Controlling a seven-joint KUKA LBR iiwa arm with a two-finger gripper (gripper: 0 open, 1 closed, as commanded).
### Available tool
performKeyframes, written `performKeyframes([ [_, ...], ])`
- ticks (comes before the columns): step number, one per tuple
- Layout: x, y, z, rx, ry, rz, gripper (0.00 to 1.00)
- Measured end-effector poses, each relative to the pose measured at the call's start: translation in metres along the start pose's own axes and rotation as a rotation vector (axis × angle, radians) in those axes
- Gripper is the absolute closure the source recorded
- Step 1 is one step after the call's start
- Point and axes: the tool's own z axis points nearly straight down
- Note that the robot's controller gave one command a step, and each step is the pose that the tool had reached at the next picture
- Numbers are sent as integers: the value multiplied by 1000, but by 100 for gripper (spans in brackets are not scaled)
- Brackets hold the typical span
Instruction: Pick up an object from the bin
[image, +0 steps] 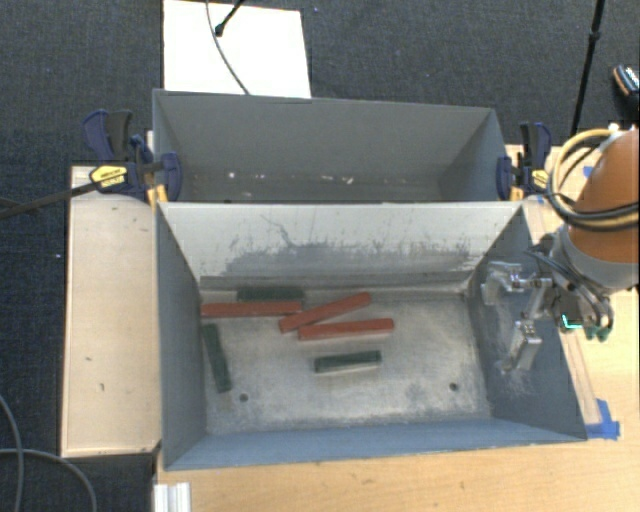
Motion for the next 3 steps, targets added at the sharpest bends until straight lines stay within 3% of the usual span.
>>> performKeyframes([
  [1, -51, 55, 169, -1, -1, -148, 0],
  [2, -76, 106, 164, -1, -11, -209, 0],
  [3, -75, 102, 164, 1, -9, -209, 100],
])
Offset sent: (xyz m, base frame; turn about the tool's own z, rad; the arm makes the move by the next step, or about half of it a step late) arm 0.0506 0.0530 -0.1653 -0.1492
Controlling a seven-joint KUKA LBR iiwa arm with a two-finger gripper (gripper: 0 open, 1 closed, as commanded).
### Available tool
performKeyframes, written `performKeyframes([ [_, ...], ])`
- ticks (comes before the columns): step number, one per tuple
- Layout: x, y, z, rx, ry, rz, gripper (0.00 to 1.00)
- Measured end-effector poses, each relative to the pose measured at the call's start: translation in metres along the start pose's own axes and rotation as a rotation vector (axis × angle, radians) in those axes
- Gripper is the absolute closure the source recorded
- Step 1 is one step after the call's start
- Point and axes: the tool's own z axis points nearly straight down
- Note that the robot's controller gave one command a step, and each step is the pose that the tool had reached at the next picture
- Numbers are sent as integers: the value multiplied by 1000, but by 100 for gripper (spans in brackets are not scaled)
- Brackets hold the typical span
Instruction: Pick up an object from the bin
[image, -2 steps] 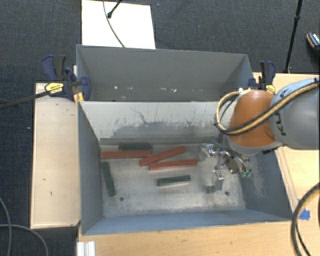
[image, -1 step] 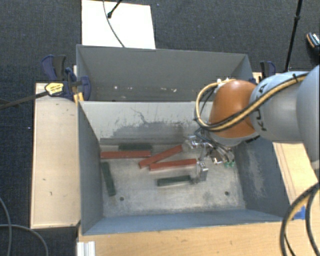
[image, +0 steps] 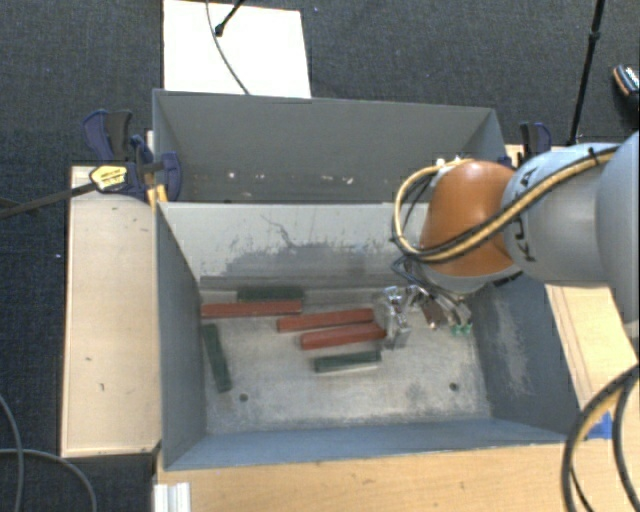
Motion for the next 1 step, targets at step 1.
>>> performKeyframes([
  [1, -5, 8, -198, 2, -8, -100, 100],
])
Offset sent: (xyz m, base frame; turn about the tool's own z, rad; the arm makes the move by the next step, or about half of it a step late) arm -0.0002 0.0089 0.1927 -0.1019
